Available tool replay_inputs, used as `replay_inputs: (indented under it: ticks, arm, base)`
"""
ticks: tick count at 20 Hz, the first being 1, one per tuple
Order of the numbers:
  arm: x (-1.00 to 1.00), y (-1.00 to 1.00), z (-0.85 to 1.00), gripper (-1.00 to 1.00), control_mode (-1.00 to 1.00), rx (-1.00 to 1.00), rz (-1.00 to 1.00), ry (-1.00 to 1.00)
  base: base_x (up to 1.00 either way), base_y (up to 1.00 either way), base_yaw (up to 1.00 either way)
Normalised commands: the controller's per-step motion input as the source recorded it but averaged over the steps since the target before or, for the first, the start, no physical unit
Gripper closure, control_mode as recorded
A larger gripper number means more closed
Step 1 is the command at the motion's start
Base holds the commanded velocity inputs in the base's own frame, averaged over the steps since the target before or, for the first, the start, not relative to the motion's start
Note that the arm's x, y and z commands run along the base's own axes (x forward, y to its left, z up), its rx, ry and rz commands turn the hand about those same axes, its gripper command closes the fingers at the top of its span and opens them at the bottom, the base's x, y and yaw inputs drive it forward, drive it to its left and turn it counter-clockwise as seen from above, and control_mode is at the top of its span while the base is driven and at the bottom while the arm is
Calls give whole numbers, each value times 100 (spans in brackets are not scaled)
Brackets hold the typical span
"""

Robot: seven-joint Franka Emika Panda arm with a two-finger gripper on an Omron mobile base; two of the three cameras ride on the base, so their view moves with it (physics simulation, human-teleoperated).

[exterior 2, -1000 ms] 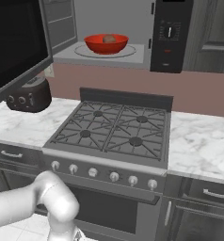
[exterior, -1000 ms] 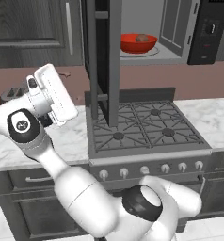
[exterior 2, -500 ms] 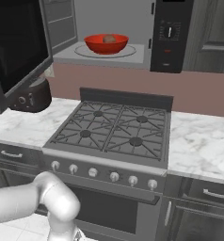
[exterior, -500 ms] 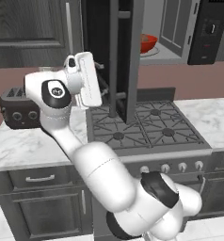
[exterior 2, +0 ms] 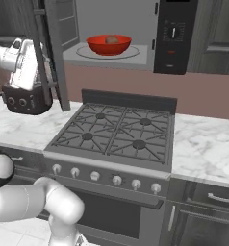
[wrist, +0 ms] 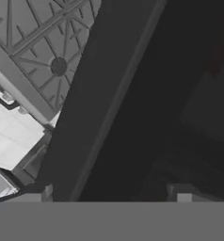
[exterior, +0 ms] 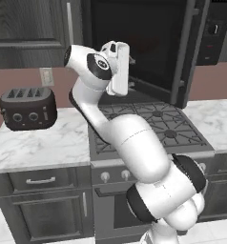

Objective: Pick the potato from the sink and place it in the bowl. Then pick the bowl and place it in the microwave. Then close the microwave door and press the start button.

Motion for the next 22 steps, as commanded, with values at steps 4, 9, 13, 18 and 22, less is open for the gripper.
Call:
replay_inputs:
  ticks: [4,9,13,18,22]
  arm:
    - [74,-33,0,-100,-100,3,15,8]
    - [85,-59,-2,-100,-100,8,16,7]
    - [87,-63,1,-100,-100,13,19,0]
    - [66,-74,8,-100,-100,14,25,0]
    - [42,-76,2,-100,-100,13,30,-1]
  base:
    - [0,0,0]
    - [0,0,0]
    - [0,0,0]
    - [0,0,0]
    - [0,0,0]
